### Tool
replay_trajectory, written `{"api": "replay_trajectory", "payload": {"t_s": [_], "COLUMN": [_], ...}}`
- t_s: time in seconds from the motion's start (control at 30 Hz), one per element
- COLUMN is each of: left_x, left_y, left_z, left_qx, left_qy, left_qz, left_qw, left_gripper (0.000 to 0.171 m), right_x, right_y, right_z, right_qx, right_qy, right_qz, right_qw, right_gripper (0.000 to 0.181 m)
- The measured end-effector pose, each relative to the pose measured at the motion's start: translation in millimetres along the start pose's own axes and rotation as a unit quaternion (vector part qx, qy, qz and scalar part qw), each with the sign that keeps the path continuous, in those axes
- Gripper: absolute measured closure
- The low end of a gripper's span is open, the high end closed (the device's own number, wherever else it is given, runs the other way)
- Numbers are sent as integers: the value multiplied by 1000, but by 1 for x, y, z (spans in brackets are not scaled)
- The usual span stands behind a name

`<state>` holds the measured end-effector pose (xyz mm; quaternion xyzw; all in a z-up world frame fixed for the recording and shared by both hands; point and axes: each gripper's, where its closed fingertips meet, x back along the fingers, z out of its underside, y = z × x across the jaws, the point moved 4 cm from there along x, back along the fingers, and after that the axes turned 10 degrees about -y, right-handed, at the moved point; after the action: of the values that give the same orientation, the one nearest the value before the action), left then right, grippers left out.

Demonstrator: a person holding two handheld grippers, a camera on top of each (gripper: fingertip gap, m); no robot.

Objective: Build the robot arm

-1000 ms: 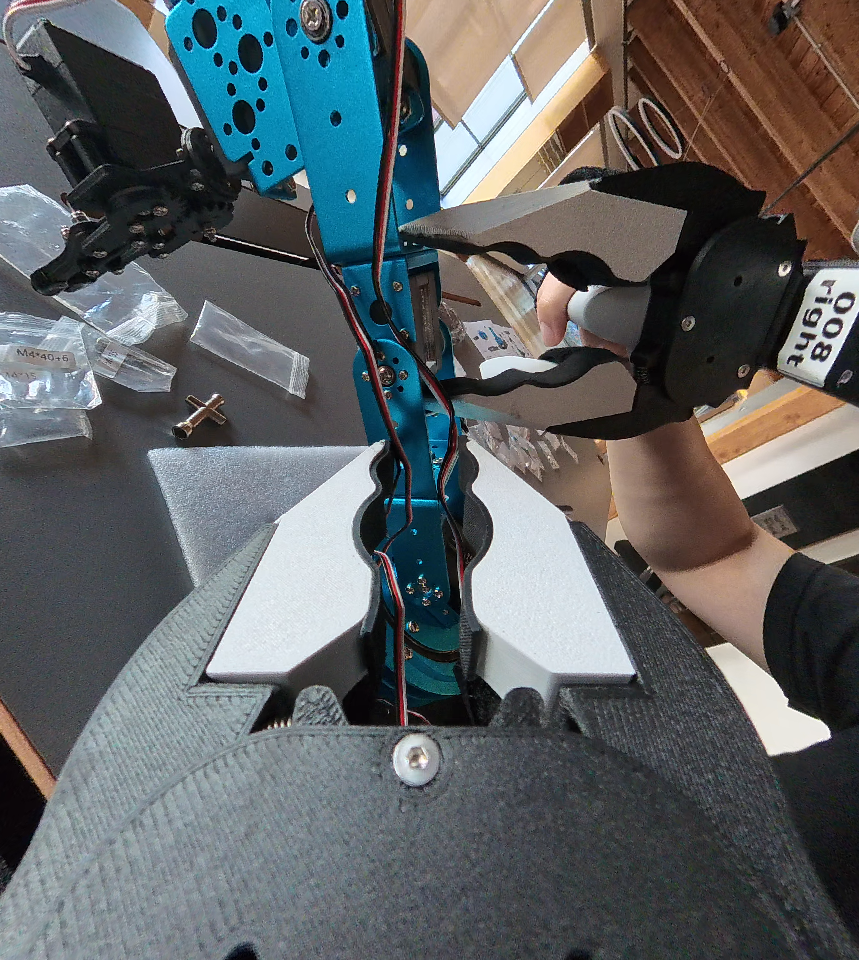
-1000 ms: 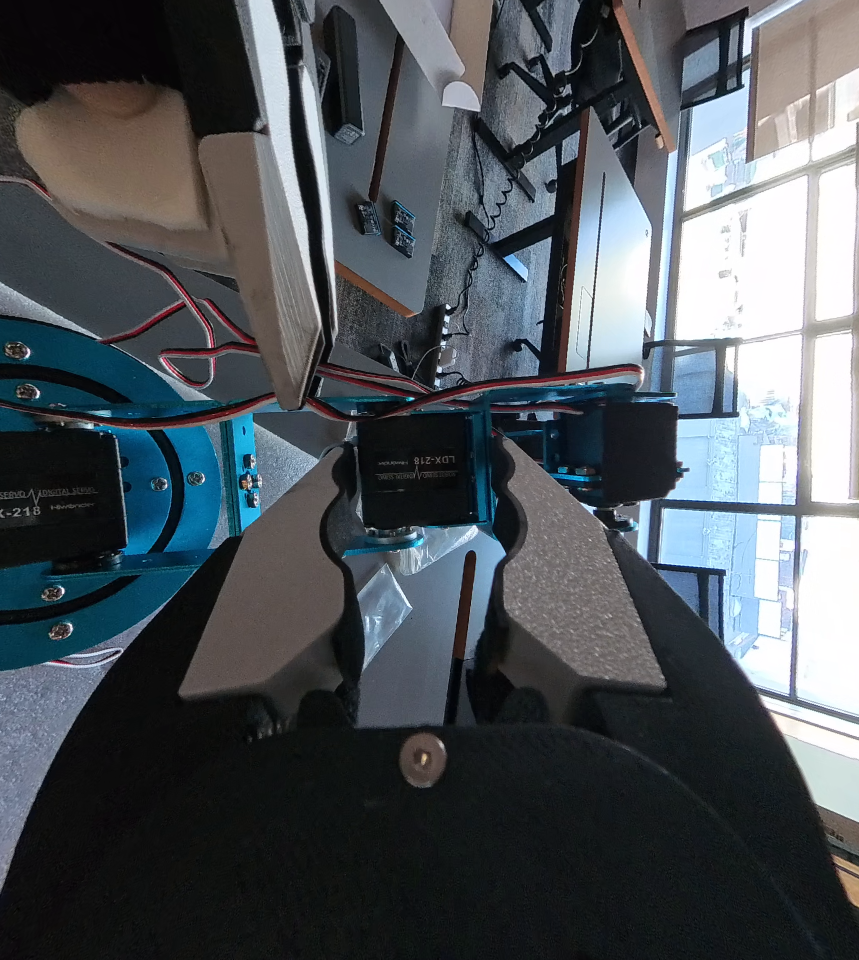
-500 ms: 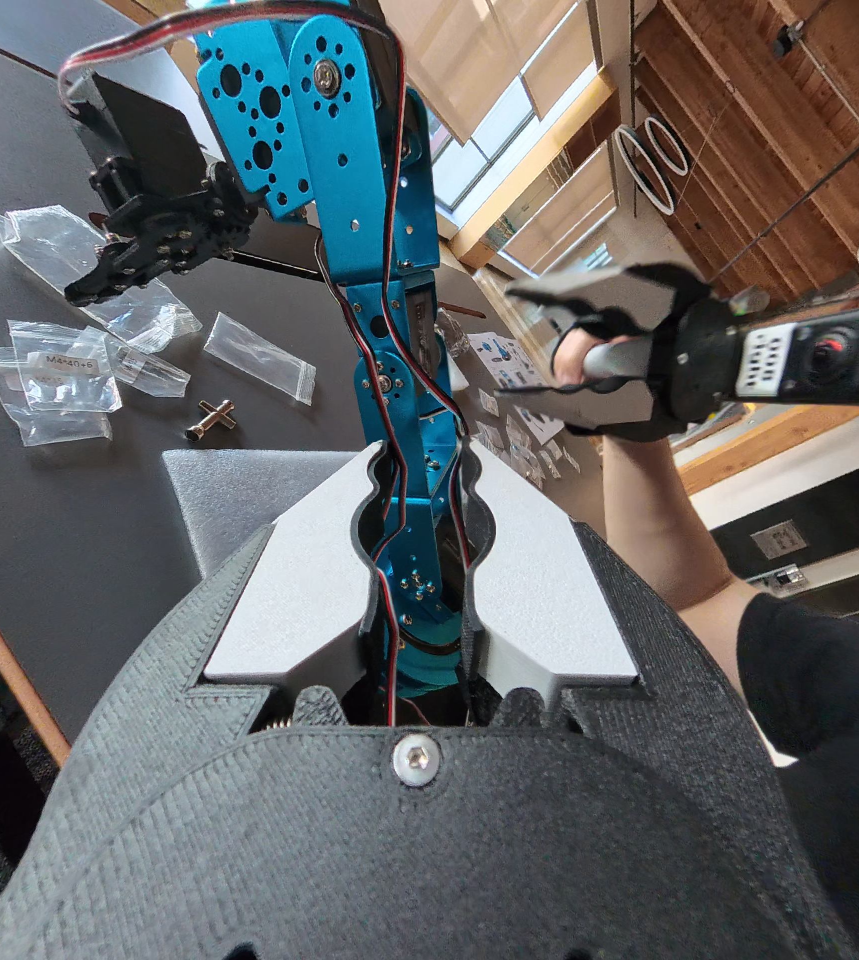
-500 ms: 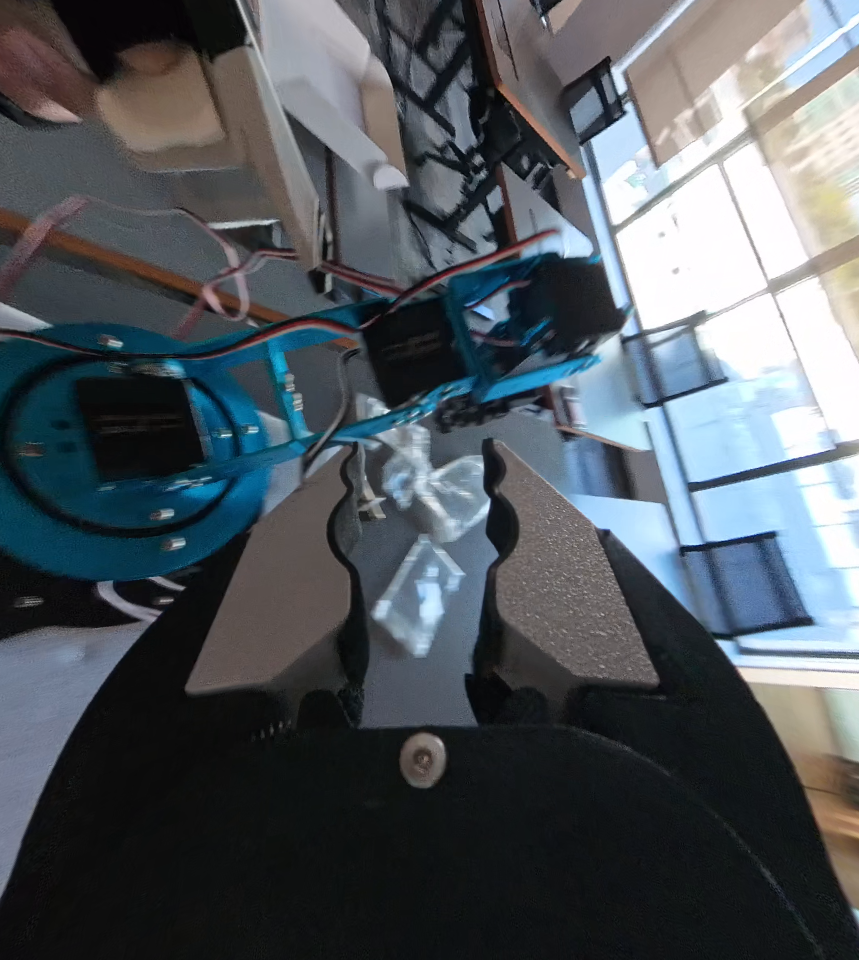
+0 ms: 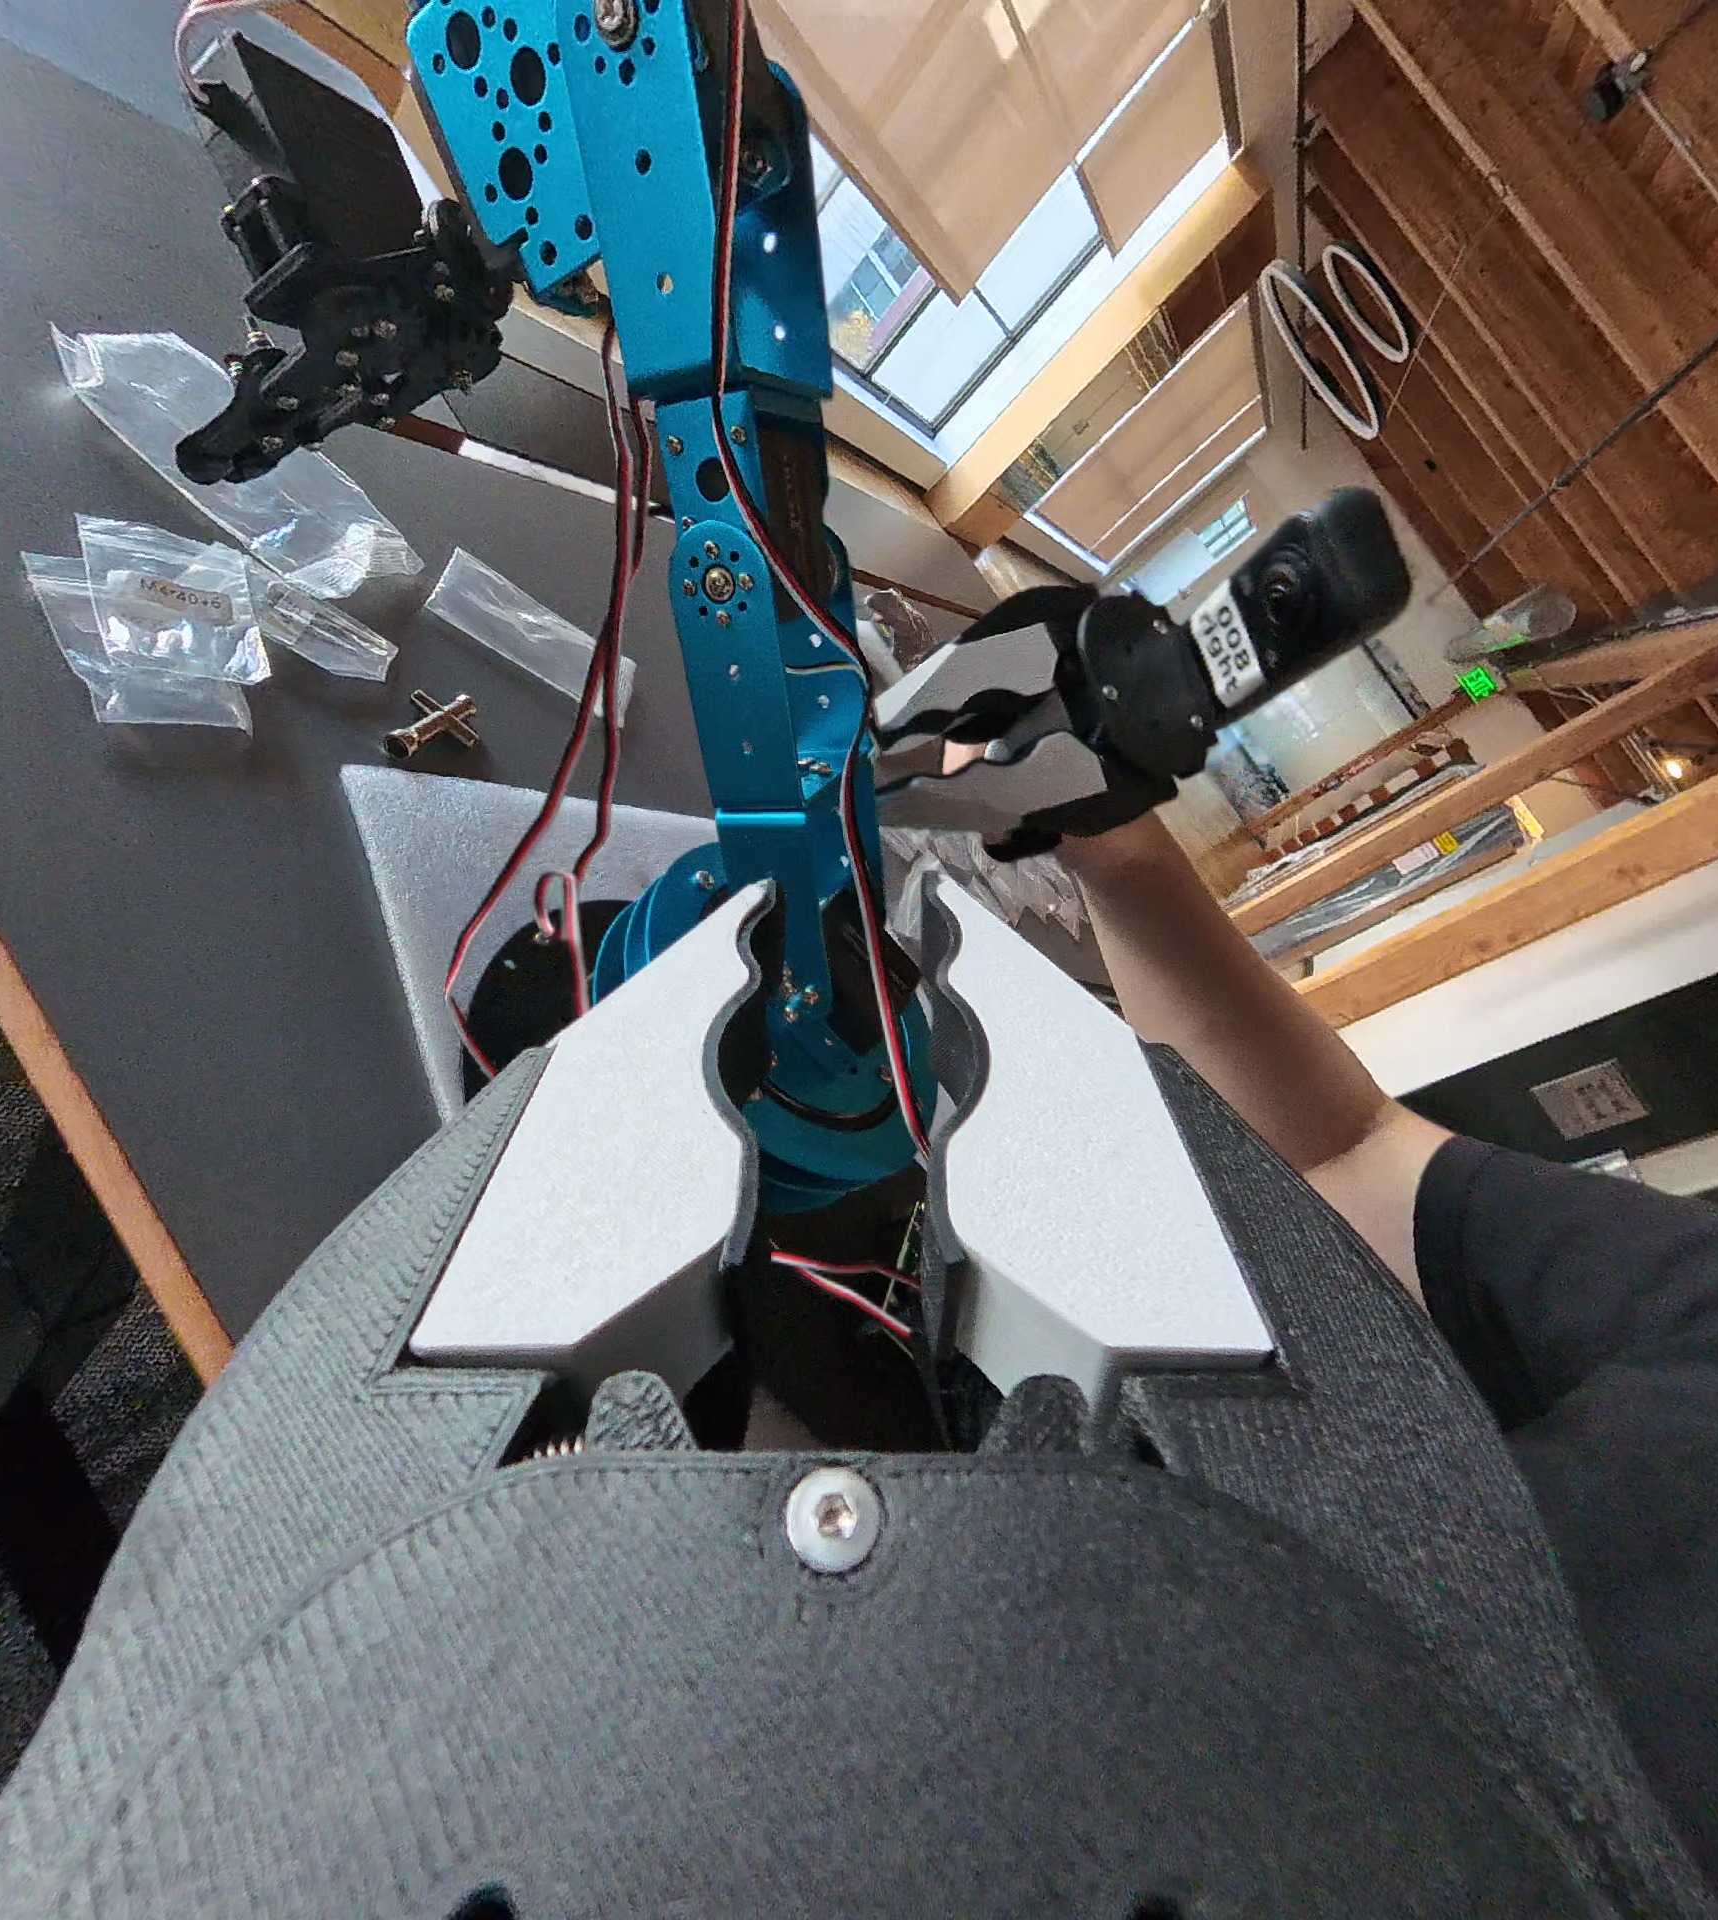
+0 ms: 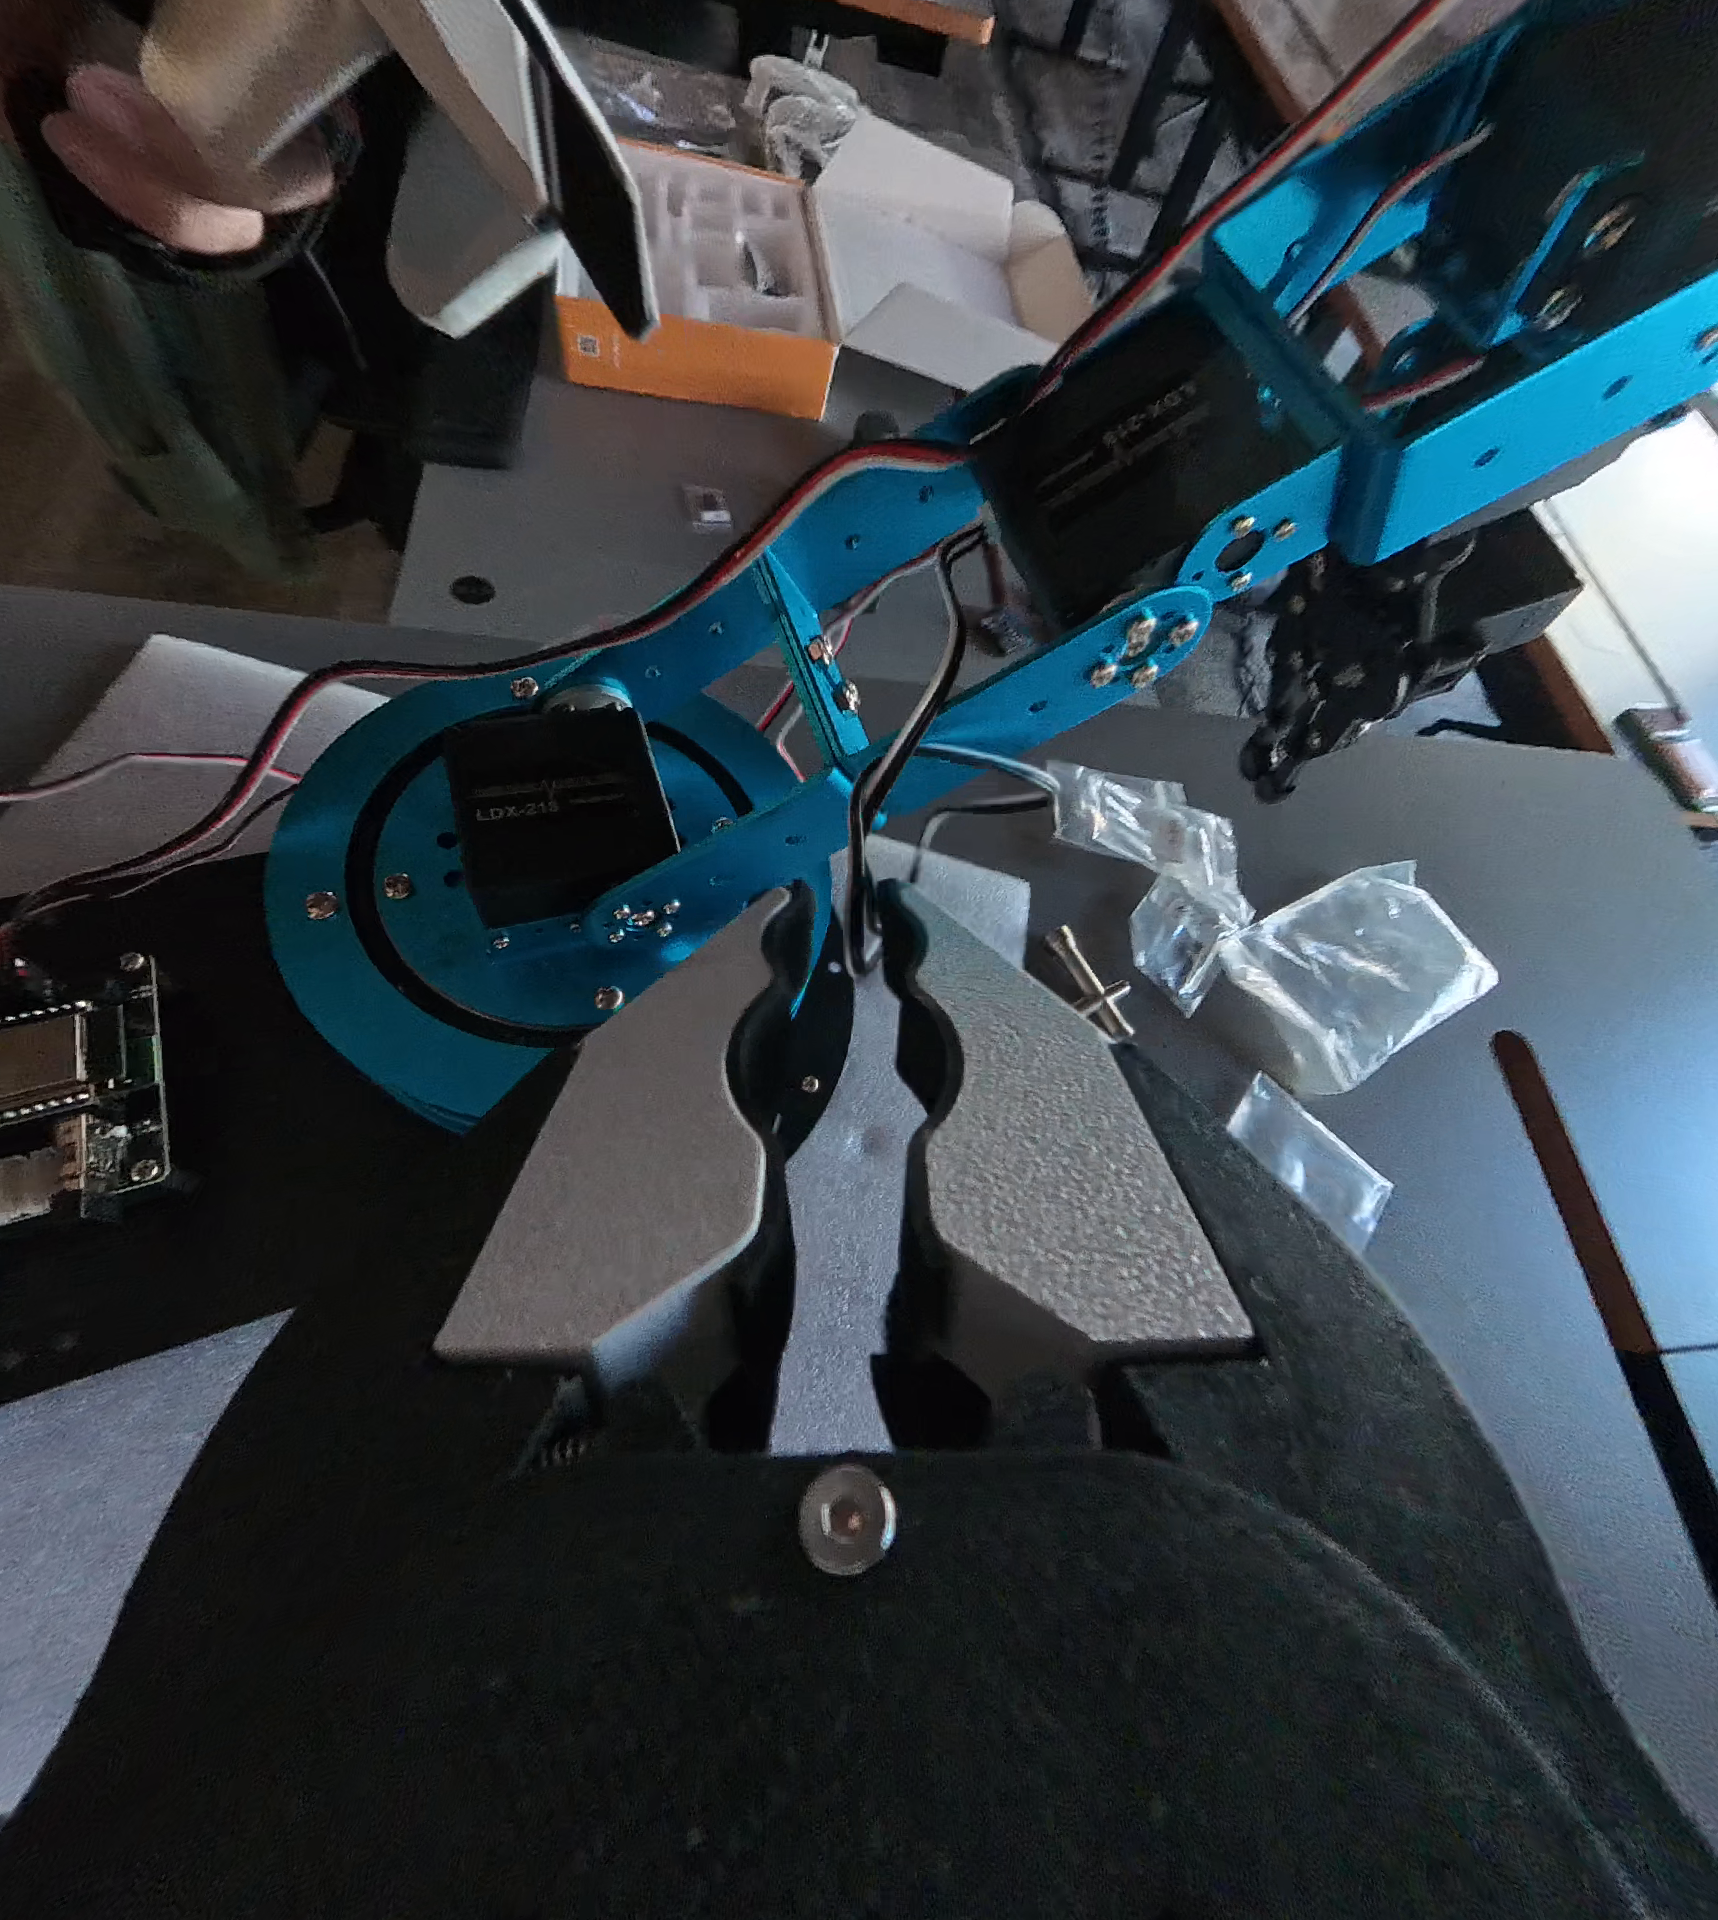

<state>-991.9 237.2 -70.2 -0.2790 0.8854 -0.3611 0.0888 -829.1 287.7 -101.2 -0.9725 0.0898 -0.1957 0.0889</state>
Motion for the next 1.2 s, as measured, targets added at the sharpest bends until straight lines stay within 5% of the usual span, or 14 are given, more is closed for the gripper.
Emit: {"api": "replay_trajectory", "payload": {"t_s": [0.27, 0.43, 0.77, 0.97, 1.2], "left_x": [21, 29, 33, 30, 27], "left_y": [-14, -16, -26, -34, -45], "left_z": [16, 25, 41, 58, 60], "left_qx": [2, 15, 35, 1, -127], "left_qy": [3, 5, 8, 35, 25], "left_qz": [12, 31, 111, 158, 180], "left_qw": [1000, 999, 993, 987, 975], "left_gripper": [148, 148, 147, 142, 127], "right_x": [14, 20, 22, 8, -3], "right_y": [13, 32, 73, 96, 112], "right_z": [9, -4, -51, -80, -104], "right_qx": [-58, -159, -414, -437, -458], "right_qy": [18, -43, -140, -151, -179], "right_qz": [-3, -64, -282, -323, -319], "right_qw": [998, 984, 854, 826, 810], "right_gripper": [180, 181, 176, 171, 171]}}
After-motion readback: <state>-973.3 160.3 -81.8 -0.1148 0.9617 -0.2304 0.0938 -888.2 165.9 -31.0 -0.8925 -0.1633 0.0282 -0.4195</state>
